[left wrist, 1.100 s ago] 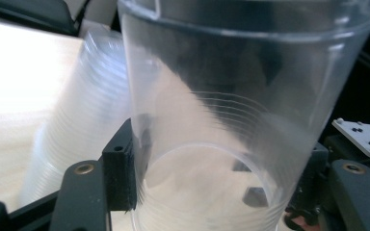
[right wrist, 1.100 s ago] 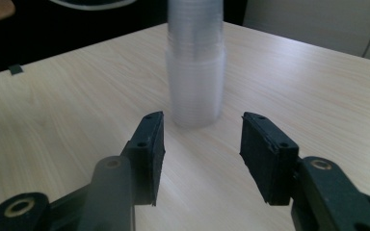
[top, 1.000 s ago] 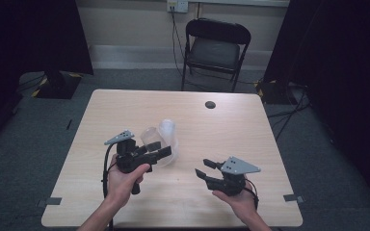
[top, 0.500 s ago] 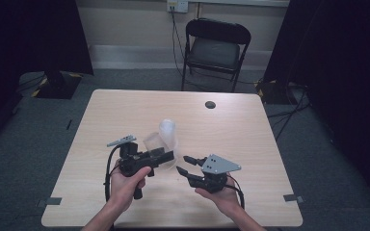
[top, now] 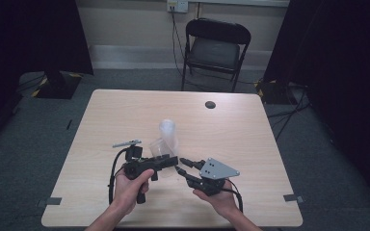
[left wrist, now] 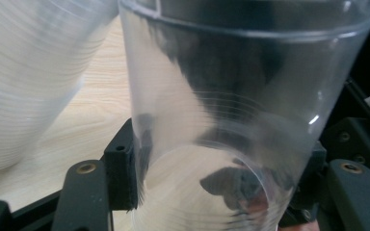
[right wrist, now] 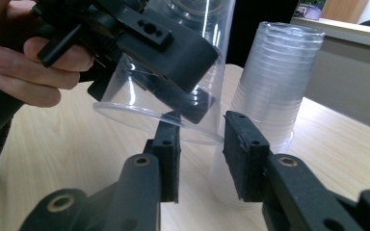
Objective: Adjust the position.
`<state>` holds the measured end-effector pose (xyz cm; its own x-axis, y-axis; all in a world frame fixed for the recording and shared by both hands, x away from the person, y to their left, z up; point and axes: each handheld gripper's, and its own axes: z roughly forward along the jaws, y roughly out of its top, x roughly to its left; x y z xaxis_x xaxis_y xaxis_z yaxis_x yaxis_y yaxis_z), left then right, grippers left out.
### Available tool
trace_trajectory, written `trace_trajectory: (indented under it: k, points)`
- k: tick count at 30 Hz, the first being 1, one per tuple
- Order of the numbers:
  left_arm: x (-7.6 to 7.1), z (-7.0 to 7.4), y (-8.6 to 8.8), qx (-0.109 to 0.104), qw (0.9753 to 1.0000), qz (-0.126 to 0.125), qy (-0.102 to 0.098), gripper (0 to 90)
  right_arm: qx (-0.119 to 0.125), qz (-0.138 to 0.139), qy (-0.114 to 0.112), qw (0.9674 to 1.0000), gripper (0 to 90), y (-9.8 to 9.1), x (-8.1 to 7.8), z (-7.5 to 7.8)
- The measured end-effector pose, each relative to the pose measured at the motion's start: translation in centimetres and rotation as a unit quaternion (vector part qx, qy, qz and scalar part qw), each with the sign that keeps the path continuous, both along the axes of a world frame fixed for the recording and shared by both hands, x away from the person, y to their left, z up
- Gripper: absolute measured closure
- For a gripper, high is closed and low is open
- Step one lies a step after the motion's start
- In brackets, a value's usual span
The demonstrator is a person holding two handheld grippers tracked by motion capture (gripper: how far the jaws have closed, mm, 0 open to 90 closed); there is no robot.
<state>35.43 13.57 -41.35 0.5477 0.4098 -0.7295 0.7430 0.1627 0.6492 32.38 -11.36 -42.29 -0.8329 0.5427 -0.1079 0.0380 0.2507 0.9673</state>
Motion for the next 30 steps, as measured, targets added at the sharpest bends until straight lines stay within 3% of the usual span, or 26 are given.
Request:
trace_trajectory:
  k: [7, 13, 18, 19, 30]
  points:
    - [0.0, -0.2, 0.0, -0.023, 0.9996, -0.001, 0.017, 38.4, 0.002, -0.005, -0.025, 0.9997, 71.9, 0.3, -0.1, -0.1]
    - [0.1, -0.4, 0.0, -0.046, 0.9984, -0.007, 0.031, 38.4, 0.009, -0.009, -0.028, 0.9995, 73.1, 0.6, 0.1, -0.1]
    - [-0.2, -0.3, -0.4, -0.043, 0.9984, -0.016, 0.032, 38.4, 0.016, -0.012, -0.038, 0.9991, 73.3, 1.0, 0.2, -0.1]
    - [-0.4, -0.4, -0.5, -0.052, 0.9979, -0.018, 0.033, 38.4, 0.018, -0.012, -0.039, 0.999, 73.5, 1.0, 0.2, -0.1]
    - [-1.1, -0.2, -1.1, -0.063, 0.9969, -0.028, 0.037, 38.1, 0.026, -0.013, -0.067, 0.9974, 73.3, 1.3, -0.1, -0.1]
